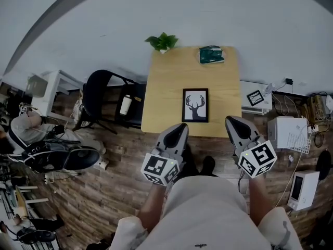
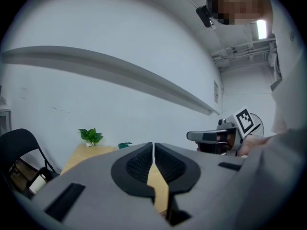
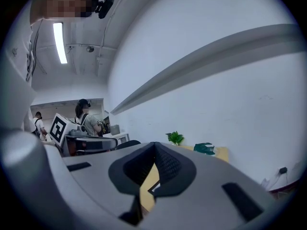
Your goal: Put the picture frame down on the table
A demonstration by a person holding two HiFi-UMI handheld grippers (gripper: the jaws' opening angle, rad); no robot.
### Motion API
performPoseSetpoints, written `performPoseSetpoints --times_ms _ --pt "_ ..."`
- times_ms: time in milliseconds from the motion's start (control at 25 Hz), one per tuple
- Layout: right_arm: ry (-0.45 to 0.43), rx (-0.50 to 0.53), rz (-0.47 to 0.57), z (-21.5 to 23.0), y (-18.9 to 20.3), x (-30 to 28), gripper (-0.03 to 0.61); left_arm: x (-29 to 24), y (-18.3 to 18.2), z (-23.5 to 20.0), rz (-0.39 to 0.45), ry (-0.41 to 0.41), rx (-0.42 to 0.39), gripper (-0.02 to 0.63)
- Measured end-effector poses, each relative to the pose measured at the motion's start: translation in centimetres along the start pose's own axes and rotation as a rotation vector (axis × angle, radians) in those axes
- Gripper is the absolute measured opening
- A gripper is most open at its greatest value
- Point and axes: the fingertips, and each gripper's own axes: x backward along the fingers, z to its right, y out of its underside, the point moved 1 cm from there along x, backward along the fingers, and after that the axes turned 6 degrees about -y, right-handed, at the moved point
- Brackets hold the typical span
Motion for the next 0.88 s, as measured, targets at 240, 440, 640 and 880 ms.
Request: performPoseSetpoints --times_ms 240,440,640,880 --pt "0.009 -0.003 -0.004 0.1 0.0 0.5 -0.002 0.1 0.1 0.2 0.002 -0.008 0.001 0.015" --pt "0.012 -0.003 0.001 0.2 0.6 0.8 -0.002 0.6 0.2 -0.2 0.005 -0.021 0.015 0.015" --pt "0.021 -0.010 0.000 0.3 0.6 0.8 -0.002 0.5 0.2 -0.3 0.006 -0.022 0.010 0.015" --pt "0.022 -0.011 -0.004 0.3 1.0 0.6 -0.002 0.4 0.3 -0.4 0.003 -0.022 0.007 0.015"
